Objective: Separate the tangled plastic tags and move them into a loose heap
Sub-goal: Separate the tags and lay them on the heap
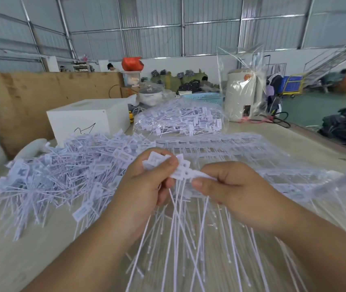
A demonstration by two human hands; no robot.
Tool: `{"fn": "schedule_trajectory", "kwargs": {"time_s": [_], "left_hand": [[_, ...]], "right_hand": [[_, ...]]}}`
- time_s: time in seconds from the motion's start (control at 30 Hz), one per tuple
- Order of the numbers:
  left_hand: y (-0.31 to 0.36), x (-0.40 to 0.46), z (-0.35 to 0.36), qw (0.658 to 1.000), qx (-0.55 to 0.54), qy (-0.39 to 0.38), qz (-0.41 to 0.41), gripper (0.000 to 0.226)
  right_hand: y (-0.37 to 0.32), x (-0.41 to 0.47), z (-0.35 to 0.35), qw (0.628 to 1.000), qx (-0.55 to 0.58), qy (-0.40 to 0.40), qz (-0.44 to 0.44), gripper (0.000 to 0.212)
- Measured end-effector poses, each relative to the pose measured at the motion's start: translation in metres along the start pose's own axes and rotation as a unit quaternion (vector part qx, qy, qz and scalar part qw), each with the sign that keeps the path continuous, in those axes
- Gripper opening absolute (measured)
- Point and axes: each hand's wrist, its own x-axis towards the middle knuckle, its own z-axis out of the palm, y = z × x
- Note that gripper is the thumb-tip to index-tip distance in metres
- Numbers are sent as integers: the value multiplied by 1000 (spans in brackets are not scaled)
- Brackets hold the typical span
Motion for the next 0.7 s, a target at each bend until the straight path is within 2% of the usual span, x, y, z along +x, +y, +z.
{"fn": "schedule_trajectory", "kwargs": {"time_s": [0.07,0.13,0.2,0.27,0.33,0.43,0.5,0.6,0.7], "left_hand": [[-2,2,2,995,-90,8,-32,3],[-2,5,-1,979,-190,26,-72,5],[-2,10,-9,978,-184,58,-84,13],[-2,11,-13,989,-118,62,-71,19],[-2,7,-7,995,-73,22,-59,8],[-6,-2,3,998,-30,-49,-32,8],[-5,-5,5,997,-18,-70,-16,5],[-3,-6,3,997,-3,-83,-3,15],[-1,-5,2,995,19,-95,3,14]], "right_hand": [[-4,3,6,996,9,81,-27,42],[-3,6,1,978,68,196,-29,43],[-2,5,-12,968,78,236,-33,44],[0,2,-14,984,62,163,-39,30],[3,2,-9,994,86,59,-30,11],[11,4,0,996,84,-28,-32,33],[11,4,3,996,59,-51,-47,34],[8,1,5,996,39,-49,-65,26],[5,1,8,995,22,-43,-87,23]]}}
